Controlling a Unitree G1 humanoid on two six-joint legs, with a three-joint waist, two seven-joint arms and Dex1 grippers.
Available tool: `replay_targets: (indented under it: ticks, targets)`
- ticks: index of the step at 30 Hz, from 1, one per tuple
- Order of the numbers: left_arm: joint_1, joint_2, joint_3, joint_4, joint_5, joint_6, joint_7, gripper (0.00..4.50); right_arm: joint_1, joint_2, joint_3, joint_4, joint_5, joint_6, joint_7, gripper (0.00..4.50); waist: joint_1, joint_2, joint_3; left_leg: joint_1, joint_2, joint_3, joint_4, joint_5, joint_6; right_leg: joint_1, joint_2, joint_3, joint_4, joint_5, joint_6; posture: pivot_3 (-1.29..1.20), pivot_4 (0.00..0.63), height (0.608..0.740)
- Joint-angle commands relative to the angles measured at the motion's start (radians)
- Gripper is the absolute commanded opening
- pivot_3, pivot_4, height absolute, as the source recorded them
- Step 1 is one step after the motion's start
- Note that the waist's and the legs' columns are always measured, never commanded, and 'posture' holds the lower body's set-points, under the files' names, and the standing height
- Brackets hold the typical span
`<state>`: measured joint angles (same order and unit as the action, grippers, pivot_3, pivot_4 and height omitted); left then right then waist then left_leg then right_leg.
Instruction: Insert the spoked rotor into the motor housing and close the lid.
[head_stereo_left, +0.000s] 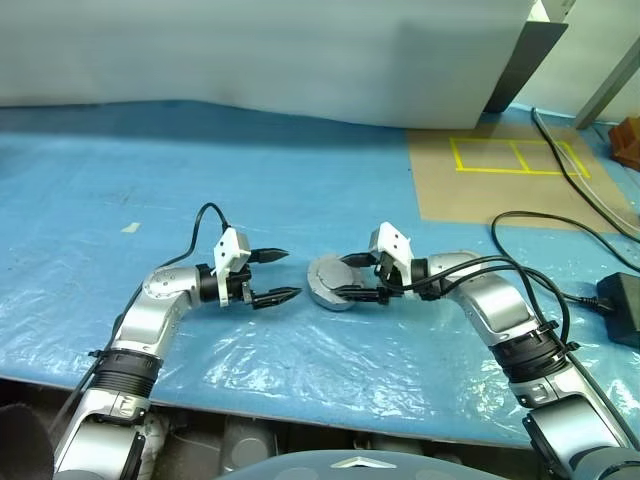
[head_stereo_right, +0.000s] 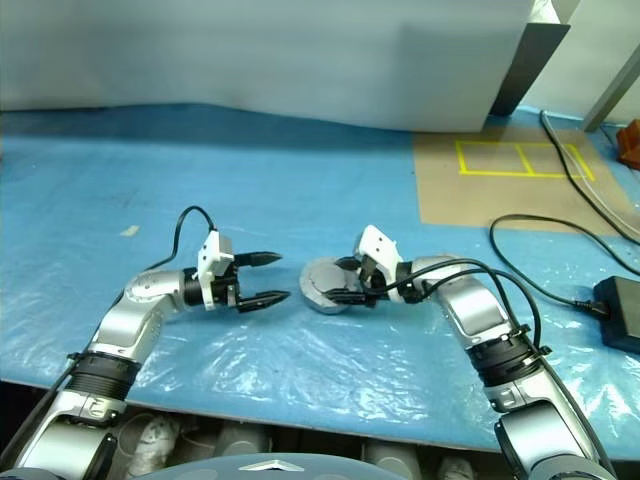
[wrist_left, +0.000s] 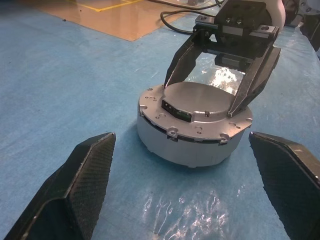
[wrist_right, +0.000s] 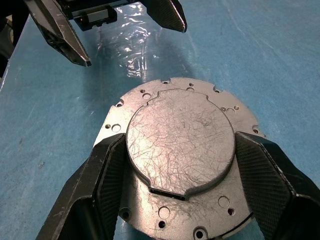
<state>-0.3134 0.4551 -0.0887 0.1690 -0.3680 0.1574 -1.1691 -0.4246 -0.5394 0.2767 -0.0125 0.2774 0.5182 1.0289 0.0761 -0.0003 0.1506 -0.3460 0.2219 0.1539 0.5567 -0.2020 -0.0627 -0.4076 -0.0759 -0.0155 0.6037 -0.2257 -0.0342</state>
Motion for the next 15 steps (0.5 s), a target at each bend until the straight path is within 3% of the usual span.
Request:
replay_targets:
  ticks: [1,5,15]
  targets:
    - [-0.017,0.002,0.014,-0.004,-0.008,-0.012,-0.004,4.50,-0.016,0.011,-0.057,0.021,0.064,0.115,-0.009,2.98,-0.003,0.000,0.000,-0.001,0.000,0.000,0.000,0.001,-0.001,-0.001,0.000,0.000,0.000,0.000,0.000,0.00,0.150,0.740]
    - [-0.023,-0.002,0.013,0.005,-0.006,-0.015,-0.003,4.50,-0.019,0.008,-0.061,-0.030,0.085,0.134,-0.002,2.98,-0.006,0.000,0.000,-0.008,0.001,0.000,0.000,0.002,-0.004,-0.009,0.001,0.000,0.002,0.000,0.000,0.00,0.150,0.740]
    - [-0.038,-0.009,0.012,0.026,-0.003,-0.020,-0.004,4.50,0.030,-0.054,0.034,-0.005,-0.046,-0.001,0.003,2.98,-0.005,0.000,0.000,-0.009,0.001,0.000,0.000,0.002,-0.004,-0.010,0.001,0.000,0.002,0.000,0.000,0.00,0.150,0.740]
